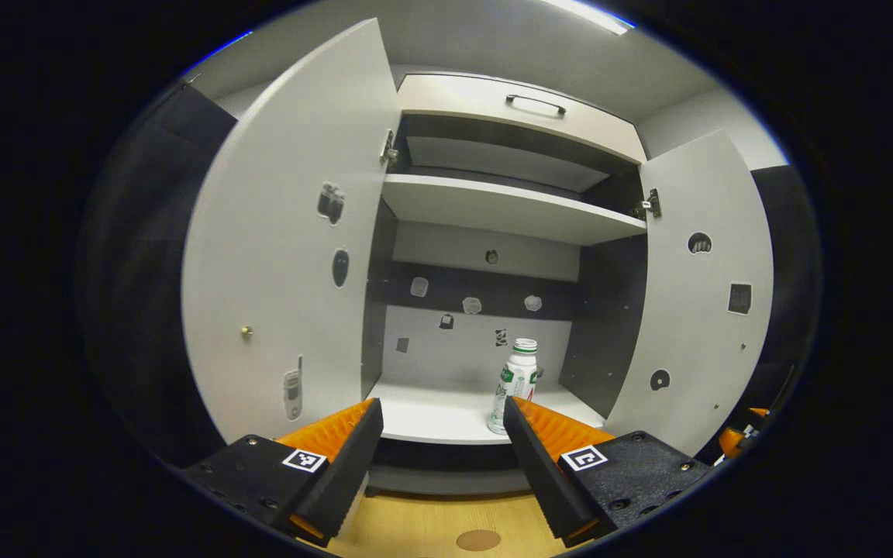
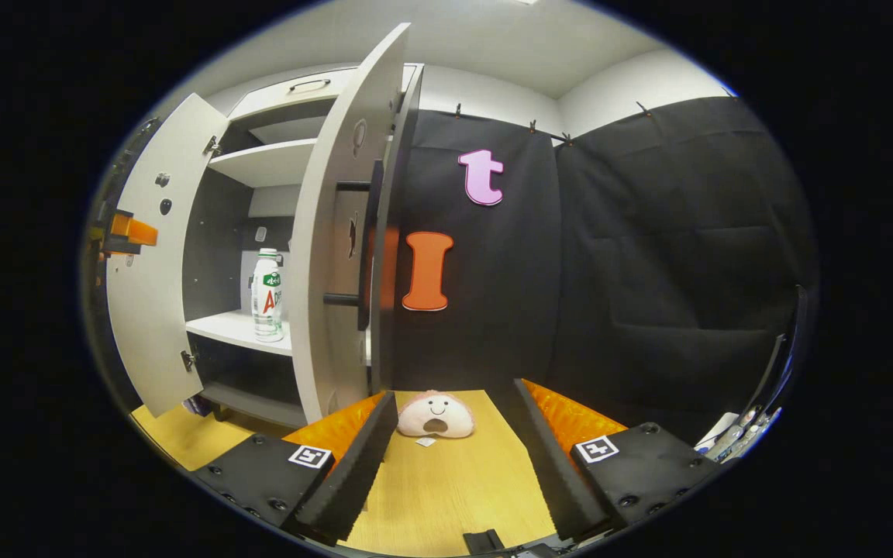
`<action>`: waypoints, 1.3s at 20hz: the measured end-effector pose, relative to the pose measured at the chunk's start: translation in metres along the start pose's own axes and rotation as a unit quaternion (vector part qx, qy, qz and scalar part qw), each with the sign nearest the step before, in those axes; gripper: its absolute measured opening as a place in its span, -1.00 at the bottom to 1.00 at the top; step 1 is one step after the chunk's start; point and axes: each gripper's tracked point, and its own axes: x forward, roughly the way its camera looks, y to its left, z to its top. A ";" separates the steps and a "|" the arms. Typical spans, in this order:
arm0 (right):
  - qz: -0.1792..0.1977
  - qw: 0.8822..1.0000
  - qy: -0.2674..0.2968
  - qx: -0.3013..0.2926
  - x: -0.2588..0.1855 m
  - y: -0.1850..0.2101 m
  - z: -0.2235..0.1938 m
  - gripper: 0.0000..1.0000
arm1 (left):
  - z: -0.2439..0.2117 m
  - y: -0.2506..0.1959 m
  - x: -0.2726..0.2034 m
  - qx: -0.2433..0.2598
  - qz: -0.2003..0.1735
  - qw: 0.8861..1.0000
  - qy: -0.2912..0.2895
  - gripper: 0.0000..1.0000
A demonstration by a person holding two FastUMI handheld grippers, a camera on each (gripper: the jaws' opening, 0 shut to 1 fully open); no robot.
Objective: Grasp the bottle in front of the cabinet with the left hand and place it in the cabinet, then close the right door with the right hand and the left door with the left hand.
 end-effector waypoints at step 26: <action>-0.003 0.999 0.023 0.022 0.028 0.049 -0.004 0.91 | -0.004 0.059 -0.087 -0.006 -0.005 1.000 -0.019 0.89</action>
